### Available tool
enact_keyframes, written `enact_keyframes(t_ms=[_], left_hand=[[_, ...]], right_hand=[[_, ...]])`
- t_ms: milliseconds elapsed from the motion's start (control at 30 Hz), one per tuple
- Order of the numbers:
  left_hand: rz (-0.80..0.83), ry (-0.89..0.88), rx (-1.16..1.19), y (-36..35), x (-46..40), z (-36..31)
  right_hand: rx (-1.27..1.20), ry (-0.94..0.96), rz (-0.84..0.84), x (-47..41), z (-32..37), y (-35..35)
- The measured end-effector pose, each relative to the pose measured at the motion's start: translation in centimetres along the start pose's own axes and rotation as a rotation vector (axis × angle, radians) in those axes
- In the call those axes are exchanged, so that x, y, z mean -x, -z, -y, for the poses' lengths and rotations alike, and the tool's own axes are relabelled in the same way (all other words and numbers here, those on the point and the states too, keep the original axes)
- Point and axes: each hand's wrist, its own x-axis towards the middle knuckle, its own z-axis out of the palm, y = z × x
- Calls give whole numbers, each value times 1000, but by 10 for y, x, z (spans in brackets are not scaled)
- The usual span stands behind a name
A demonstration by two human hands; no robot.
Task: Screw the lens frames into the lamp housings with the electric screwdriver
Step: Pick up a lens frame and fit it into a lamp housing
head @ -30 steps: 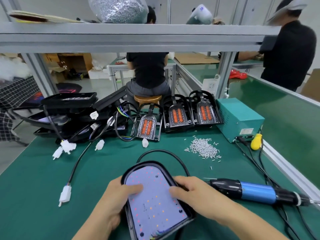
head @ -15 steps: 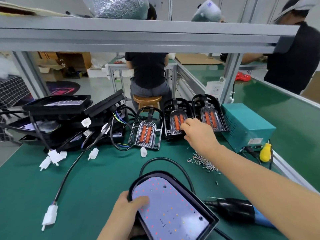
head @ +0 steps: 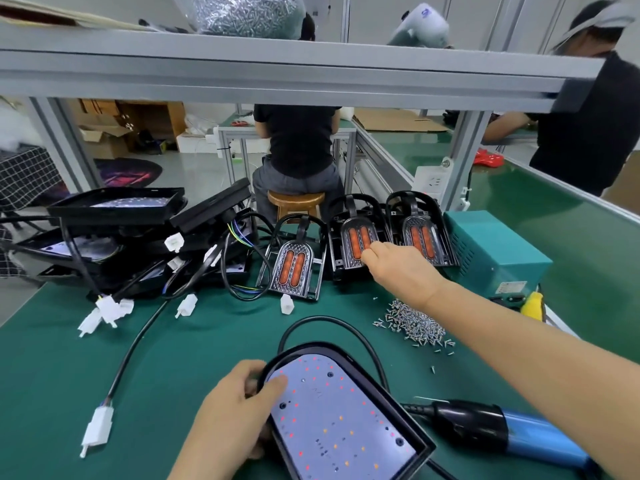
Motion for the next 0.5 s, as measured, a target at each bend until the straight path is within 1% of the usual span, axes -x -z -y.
enact_keyframes(t_ms=[67,200,267,300,367,433,467,500], left_hand=[[-41,-39,-79,3,-2,1],[-124,-111,-264,5,-5,4],[-206,-154,-316,6,-7,4],[-250,-183,-309,6,-9,4],[-312,-268,-247,5,-12,1],[-336,-366,-146,0,-15,-7],[-327,-402,-81,-5,-17,-13],[-305,-425,-24,-10,-21,-21]], right_hand=[[10,9,-127,2,-2,5],[-192,-55,-524,7,-5,31],[-320,-154,-696,15,-8,46],[-434,-231,-760,23,-8,53],[-728,-390,-834,44,-2,64],[-1019,-477,-862,63,11,68],[-1109,-495,-867,68,17,68],[-1132,-498,-858,69,22,66]])
